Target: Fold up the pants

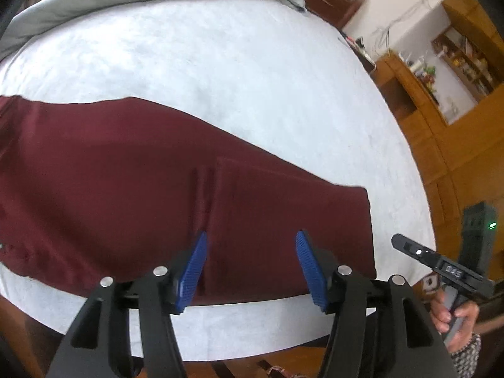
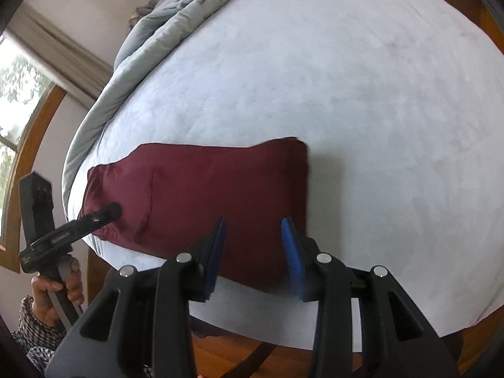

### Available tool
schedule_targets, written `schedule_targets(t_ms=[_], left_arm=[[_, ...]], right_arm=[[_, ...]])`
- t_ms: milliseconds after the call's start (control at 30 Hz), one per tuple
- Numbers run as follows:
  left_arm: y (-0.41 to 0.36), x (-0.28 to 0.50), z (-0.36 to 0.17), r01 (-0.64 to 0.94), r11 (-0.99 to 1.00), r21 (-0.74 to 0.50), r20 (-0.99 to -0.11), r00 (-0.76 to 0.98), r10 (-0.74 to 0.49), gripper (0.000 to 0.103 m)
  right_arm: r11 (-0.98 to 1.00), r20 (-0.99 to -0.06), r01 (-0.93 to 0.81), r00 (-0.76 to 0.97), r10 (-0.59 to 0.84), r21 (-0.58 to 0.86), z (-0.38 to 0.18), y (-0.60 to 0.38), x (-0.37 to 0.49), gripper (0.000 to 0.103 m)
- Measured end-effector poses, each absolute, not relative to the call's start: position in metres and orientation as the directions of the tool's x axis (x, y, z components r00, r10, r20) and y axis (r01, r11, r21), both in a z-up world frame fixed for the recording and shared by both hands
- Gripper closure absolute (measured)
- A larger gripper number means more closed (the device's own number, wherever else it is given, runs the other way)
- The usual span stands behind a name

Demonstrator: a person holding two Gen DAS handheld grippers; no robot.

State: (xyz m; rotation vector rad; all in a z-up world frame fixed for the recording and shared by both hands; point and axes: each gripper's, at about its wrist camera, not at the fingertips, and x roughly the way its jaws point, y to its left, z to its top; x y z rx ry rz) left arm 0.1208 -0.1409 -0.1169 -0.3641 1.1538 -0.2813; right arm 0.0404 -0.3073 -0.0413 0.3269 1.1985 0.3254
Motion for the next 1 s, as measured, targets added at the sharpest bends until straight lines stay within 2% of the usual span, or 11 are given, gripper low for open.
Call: schedule_targets(t_ms=[133, 333, 567, 700, 733, 933, 1000], left_arm=[[-0.157, 0.123, -0.138, 0.042, 0.923, -0.383, -0.867, 0.33, -0.375, 0.039], [-0.163, 0.126, -0.169, 0.051, 0.95, -0.308, -0.904, 0.294, -0.309, 0.035], [-0.134, 0.117, -0.135, 0.028, 0.93, -0.367, -0.868, 0.349, -0.353, 0.035], [-0.075, 0.098, -0.117, -0.088, 0.914, -0.396, -0.852, 0.408, -0.33, 0.029], [-0.058, 0.092, -0.116, -0.123, 0.911, -0.395, -0.853, 0.419, -0.313, 0.028], [0.053, 0.051, -0.128, -0.375, 0.842, -0.388, -0.873, 0.443, -0.205, 0.028], [0.088, 0.042, -0.136, -0.449, 0.785, -0.428, -0.863, 0.461, -0.207, 0.028]], right_arm=[[0.925, -0.877, -0.094, 0.295, 0.379, 0.368, -0.051, -0.289, 0.039, 0.065], [0.944, -0.924, -0.026, 0.196, 0.328, 0.33, -0.099, -0.278, 0.045, 0.069], [0.906, -0.87, -0.029, 0.27, 0.414, 0.422, -0.068, -0.283, 0.048, 0.068], [0.894, -0.85, -0.066, 0.284, 0.443, 0.444, -0.052, -0.276, 0.049, 0.064], [0.894, -0.85, -0.076, 0.283, 0.443, 0.441, -0.051, -0.274, 0.05, 0.061], [0.899, -0.866, -0.097, 0.243, 0.438, 0.428, -0.063, -0.252, 0.056, 0.059], [0.902, -0.871, -0.11, 0.233, 0.432, 0.418, -0.067, -0.242, 0.057, 0.056]])
